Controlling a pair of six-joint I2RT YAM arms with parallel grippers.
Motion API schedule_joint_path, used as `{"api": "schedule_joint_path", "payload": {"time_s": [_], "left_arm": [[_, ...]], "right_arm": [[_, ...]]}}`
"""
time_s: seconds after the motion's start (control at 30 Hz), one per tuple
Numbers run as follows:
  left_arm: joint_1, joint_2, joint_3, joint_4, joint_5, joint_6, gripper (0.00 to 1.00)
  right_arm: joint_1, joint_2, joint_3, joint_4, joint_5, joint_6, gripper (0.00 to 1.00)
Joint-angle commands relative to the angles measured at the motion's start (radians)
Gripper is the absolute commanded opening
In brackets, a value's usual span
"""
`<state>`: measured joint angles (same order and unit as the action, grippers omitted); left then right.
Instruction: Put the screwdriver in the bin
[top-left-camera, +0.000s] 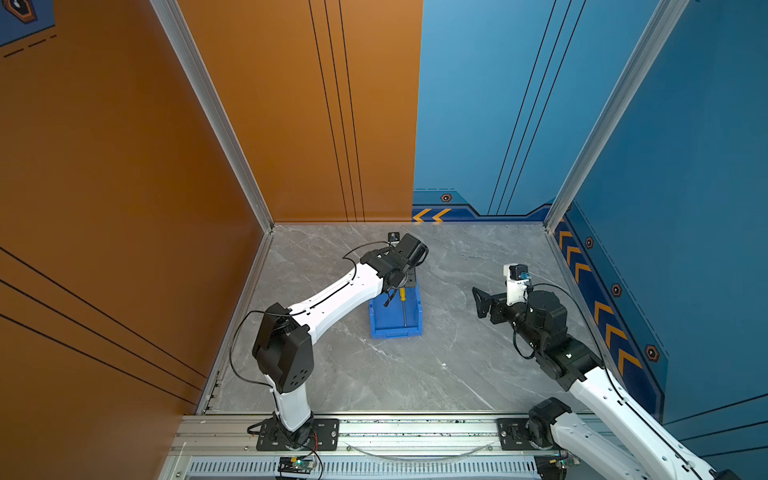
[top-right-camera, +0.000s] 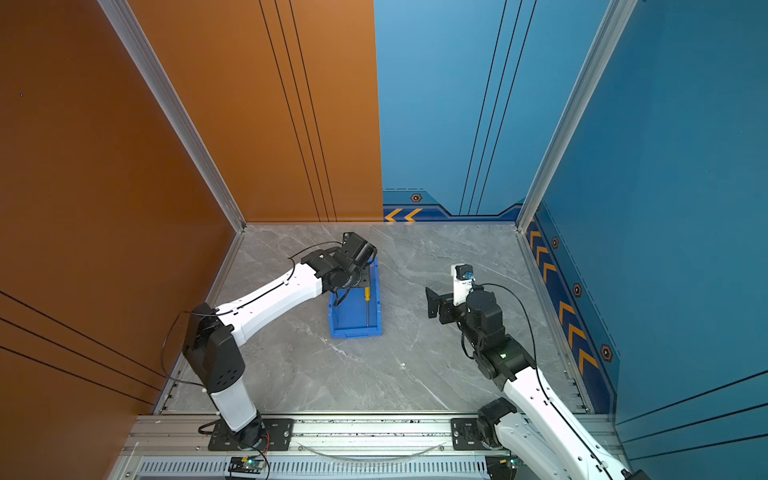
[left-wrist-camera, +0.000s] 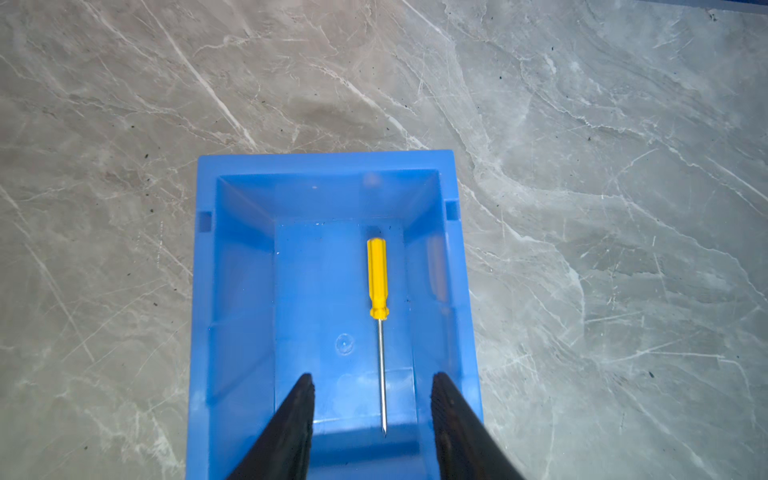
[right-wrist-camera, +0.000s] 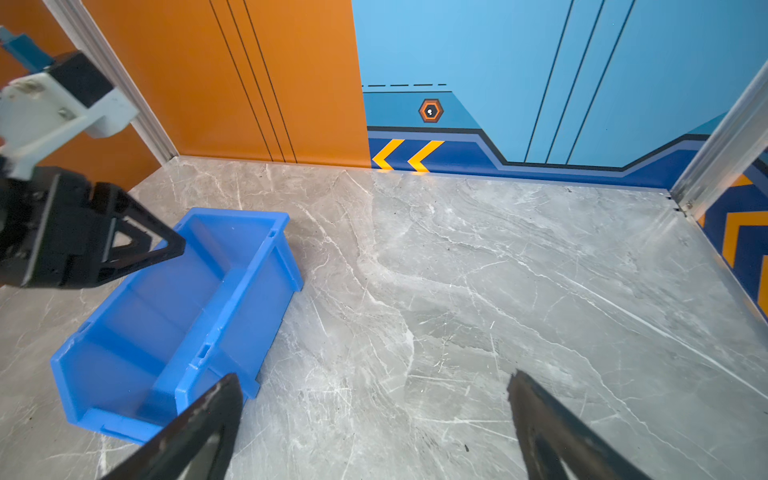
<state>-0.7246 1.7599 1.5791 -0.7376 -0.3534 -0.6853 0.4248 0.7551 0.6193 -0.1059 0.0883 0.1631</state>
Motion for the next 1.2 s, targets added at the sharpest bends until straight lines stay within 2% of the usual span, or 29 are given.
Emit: {"api": "schedule_joint_path", "payload": {"time_s": [0.0,0.13,0.27,0.37,0.53,0.73,0.87,1.17], "left_arm": [[-0.009,-0.059,-0.061,-0.042,-0.044,0.022,0.52],[-0.009,-0.133,-0.121,-0.042,-0.048,0.06,0.6],[-0.006,-0.197,-0.171,-0.041,-0.046,0.104,0.62],[-0.002,-0.244,-0.203,-0.032,-0.046,0.135,0.7],[0.03,-0.347,-0.306,0.018,-0.036,0.171,0.9],[0.112,-0.538,-0.527,0.18,0.013,0.269,0.99],[0.178,-0.672,-0.665,0.221,0.0,0.285,0.98],[0.404,-0.911,-0.867,0.23,-0.074,0.308,0.98]], "right_arm": [[-0.012,-0.031,-0.017,-0.063,0.102,0.052,1.0],[-0.023,-0.053,-0.03,-0.083,0.151,0.065,1.0],[-0.033,-0.052,-0.024,-0.104,0.209,0.086,1.0],[-0.05,-0.038,-0.004,-0.125,0.245,0.114,1.0],[-0.086,0.002,-0.007,-0.139,0.316,0.146,1.0],[-0.116,-0.013,-0.048,-0.137,0.415,0.148,1.0],[-0.15,-0.067,-0.12,-0.108,0.445,0.129,1.0],[-0.231,-0.227,-0.317,0.04,0.313,-0.011,1.0]]}}
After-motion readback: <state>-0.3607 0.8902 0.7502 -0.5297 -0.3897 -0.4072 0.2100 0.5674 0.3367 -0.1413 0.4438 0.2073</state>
